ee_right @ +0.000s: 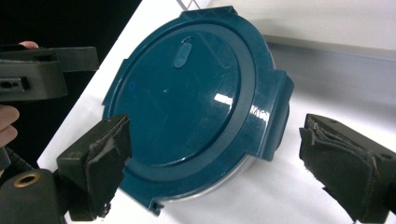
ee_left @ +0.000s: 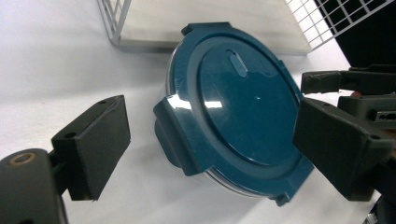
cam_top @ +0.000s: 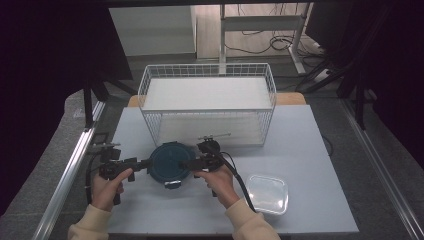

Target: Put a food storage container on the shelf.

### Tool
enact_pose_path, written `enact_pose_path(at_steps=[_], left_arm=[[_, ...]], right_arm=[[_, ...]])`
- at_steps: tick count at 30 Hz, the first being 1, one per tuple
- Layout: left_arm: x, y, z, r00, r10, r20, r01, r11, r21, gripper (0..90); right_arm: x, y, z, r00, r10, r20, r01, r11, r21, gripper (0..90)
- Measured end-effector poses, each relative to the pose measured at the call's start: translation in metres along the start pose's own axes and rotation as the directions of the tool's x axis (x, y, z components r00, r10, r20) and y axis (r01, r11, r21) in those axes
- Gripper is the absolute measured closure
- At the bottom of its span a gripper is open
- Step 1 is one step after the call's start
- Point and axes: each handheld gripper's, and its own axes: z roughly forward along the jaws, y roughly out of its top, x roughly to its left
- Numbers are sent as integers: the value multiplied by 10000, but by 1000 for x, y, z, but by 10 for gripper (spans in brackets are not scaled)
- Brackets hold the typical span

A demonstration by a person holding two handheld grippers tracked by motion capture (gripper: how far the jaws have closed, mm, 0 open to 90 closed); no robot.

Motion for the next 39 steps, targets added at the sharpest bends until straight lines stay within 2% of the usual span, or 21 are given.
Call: enact_pose_path(at_steps=[3,9,16,18,19,21,22,23,25,28,34,35,37,38,39], left_arm=[[3,2,6,9997,-190,131,189,9998,81,111],[9,2,17,9988,-461,132,454,9977,495,108],[10,1,21,9978,-642,161,628,9951,760,88],[14,-2,22,9914,-1142,634,1093,9911,766,88],[15,-3,23,9913,-1178,585,1129,9903,808,82],[17,-5,25,9956,-941,4,938,9926,777,87],[18,-6,25,9953,-973,11,969,9922,790,87],[19,-6,26,9940,-1074,210,1055,9912,795,87],[17,-6,29,9947,-1011,212,990,9916,830,91],[16,-8,36,9937,-1032,441,980,9894,1072,95],[14,-10,45,9869,-1256,1013,1112,9843,1370,136],[14,-10,46,9841,-1316,1190,1147,9836,1390,153],[12,-11,47,9836,-1398,1142,1234,9825,1396,167],[13,-11,46,9816,-1517,1159,1361,9817,1329,171],[15,-12,46,9752,-1809,1277,1653,9785,1233,184]], right_arm=[[-2,1,7,10000,45,-19,-44,9999,117,88],[-9,3,21,9992,386,-115,-381,9985,403,78],[-15,3,29,9976,645,-251,-631,9966,521,78],[-15,4,29,9970,703,-322,-685,9962,531,78],[-16,4,30,9967,726,-360,-706,9961,535,78],[-17,4,32,9965,705,-441,-679,9960,586,80],[-17,4,32,9965,705,-441,-679,9960,586,80],[-17,4,32,9962,736,-462,-707,9956,609,81],[-19,4,34,9952,819,-538,-783,9948,645,83],[-19,3,36,9945,864,-589,-823,9943,678,88],[-19,3,39,9918,1004,-790,-946,9928,735,122],[-19,2,39,9917,1020,-778,-962,9926,746,136],[-20,2,38,9903,1185,-721,-1129,9906,771,166],[-20,3,38,9887,1293,-753,-1237,9894,756,177],[-22,3,37,9860,1465,-790,-1407,9872,749,188]])
